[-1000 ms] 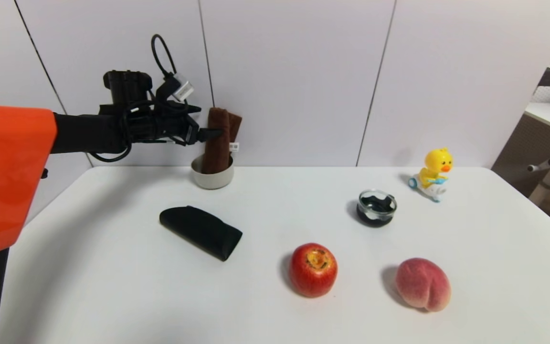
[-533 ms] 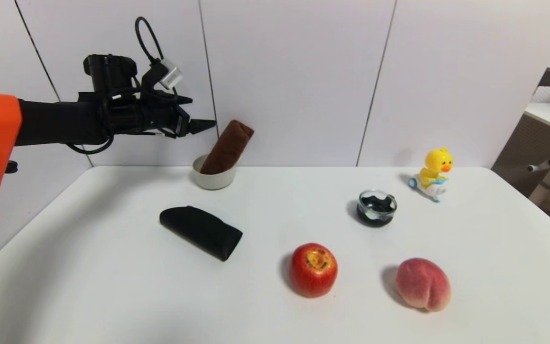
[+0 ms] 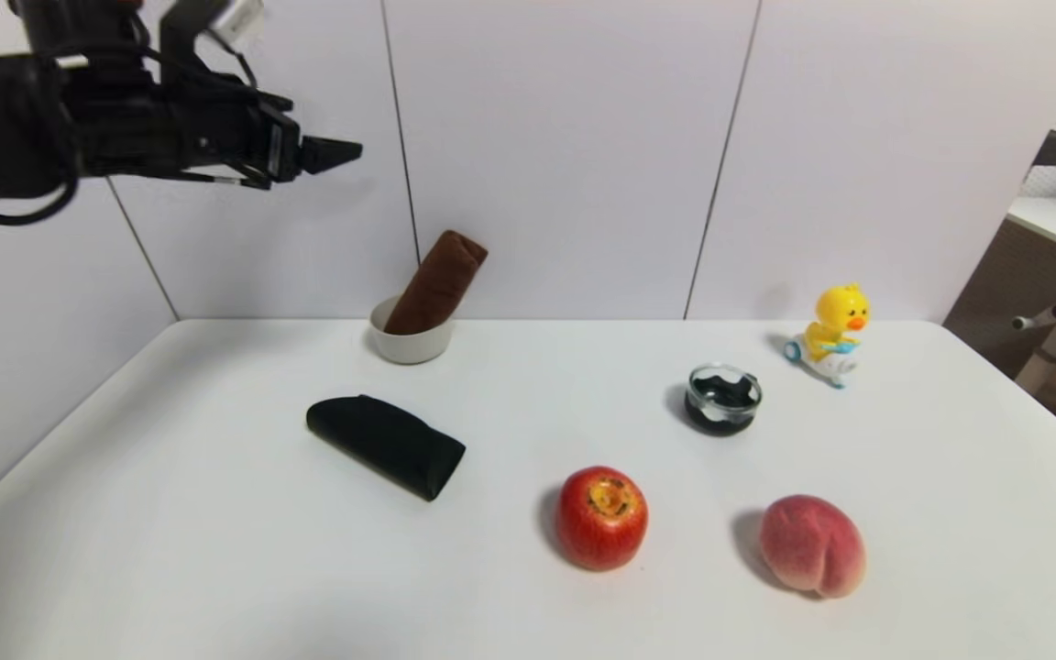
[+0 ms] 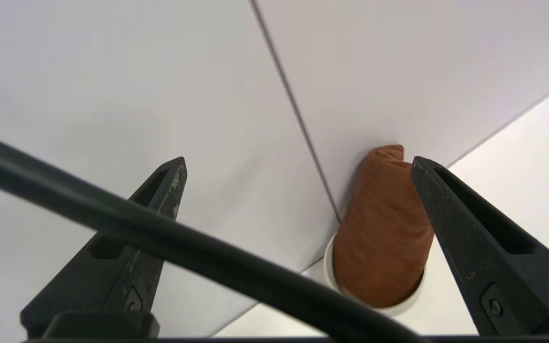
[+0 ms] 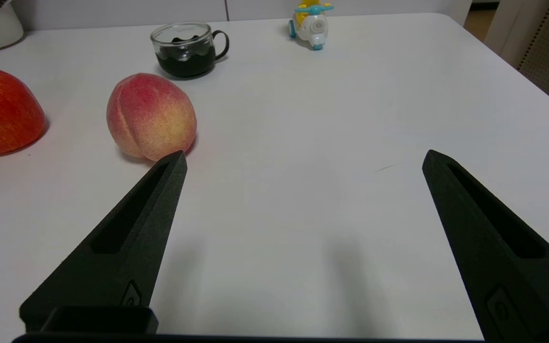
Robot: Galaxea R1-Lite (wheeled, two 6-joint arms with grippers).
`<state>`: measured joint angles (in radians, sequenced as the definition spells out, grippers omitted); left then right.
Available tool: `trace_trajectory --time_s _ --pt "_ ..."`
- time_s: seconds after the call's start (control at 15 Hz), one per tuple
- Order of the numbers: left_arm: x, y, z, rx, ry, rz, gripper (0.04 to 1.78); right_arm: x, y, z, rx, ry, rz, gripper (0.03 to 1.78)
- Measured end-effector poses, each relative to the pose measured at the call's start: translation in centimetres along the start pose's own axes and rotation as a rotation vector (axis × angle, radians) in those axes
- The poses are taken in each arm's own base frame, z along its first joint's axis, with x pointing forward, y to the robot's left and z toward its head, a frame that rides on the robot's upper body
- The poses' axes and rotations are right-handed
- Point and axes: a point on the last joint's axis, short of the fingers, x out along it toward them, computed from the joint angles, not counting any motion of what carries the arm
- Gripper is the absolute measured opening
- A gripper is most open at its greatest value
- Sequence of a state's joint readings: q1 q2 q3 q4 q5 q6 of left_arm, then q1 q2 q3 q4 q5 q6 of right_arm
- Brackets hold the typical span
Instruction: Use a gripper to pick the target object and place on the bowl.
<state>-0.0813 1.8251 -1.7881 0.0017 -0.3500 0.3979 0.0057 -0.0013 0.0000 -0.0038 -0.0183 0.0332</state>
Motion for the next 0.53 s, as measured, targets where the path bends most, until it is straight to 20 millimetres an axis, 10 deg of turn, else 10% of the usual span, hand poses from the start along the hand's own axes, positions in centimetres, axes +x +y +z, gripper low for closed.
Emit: trace_trajectory --time_s 0.27,0.53 --pt "-9.4 -1.0 5.3 -0.033 0.019 0.226 1.69 0.0 0.0 0.0 0.0 0.0 0.0 1.71" --pt "-17.6 -5.1 2.1 -0.14 0.142 0.342 1.69 0.0 0.0 0.0 0.0 0.0 0.0 1.71"
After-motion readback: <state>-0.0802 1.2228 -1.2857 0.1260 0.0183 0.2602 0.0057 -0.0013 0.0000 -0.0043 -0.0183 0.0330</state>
